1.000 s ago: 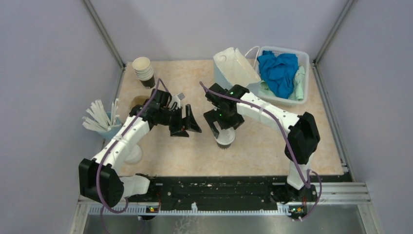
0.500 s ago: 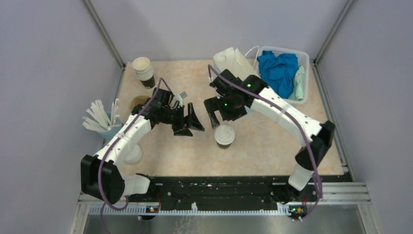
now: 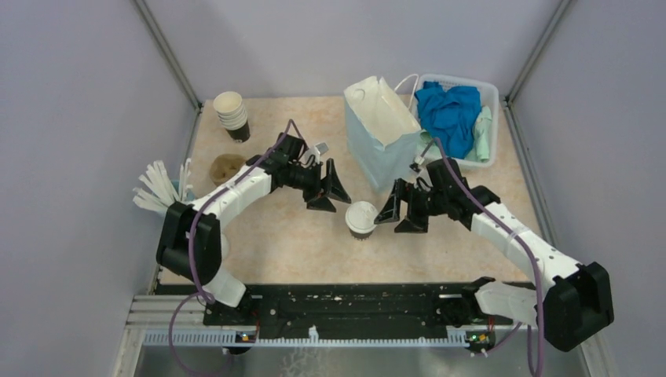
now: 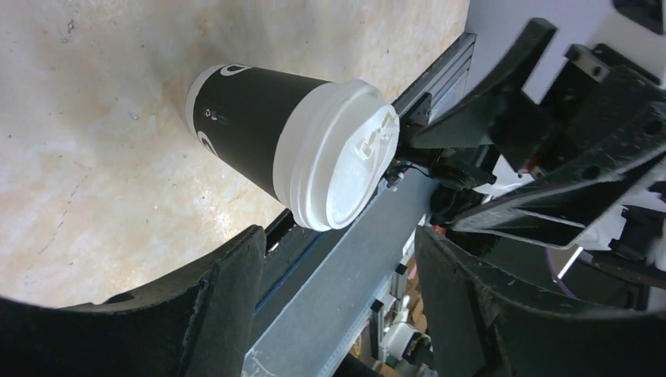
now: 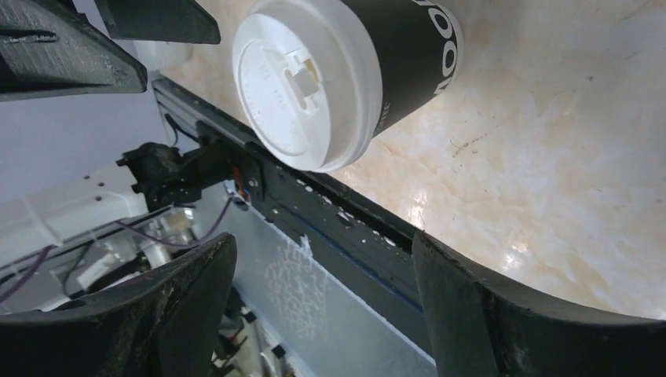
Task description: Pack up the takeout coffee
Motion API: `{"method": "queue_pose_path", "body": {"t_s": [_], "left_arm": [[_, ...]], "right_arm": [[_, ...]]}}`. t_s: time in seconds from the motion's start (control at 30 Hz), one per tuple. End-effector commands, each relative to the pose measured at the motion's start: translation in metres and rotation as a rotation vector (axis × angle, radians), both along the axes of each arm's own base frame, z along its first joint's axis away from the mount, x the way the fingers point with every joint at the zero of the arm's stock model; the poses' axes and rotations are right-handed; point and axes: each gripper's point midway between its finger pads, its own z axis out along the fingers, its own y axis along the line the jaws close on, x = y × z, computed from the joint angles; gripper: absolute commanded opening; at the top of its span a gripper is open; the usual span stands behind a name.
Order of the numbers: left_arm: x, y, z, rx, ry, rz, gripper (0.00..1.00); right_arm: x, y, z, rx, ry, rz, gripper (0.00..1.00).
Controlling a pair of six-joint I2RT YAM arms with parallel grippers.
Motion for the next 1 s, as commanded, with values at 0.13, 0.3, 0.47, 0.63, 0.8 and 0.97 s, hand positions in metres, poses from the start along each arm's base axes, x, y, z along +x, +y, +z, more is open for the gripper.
{"method": "queue_pose_path", "body": {"t_s": [0.13, 0.3, 0.47, 0.63, 0.8, 0.97], "left_arm": [[0.011, -0.020, -0.004, -0.062, -0.017, -0.069, 0.77], [0.010, -0.026, -0.015, -0.063, 0.009, -0.087, 0.73], [0.010, -0.026, -0.024, -0.054, 0.024, -0.096, 0.67], [0.010, -0.025, -0.036, -0.029, 0.049, -0.097, 0.61], [0.013, -0.024, -0.043, -0.005, 0.060, -0.082, 0.53], [0.010, -0.019, -0.057, 0.033, 0.089, -0.058, 0.46]], "right_arm": [[0.031, 0.025, 0.014, 0.241, -0.068, -0.024, 0.79], [0.038, 0.023, -0.001, 0.230, -0.052, -0.055, 0.74], [0.044, 0.023, -0.015, 0.211, -0.029, -0.057, 0.65], [0.046, 0.025, -0.028, 0.194, -0.005, -0.044, 0.60], [0.046, 0.024, -0.038, 0.173, 0.009, -0.036, 0.56], [0.046, 0.024, -0.051, 0.165, 0.031, -0.038, 0.52]]}}
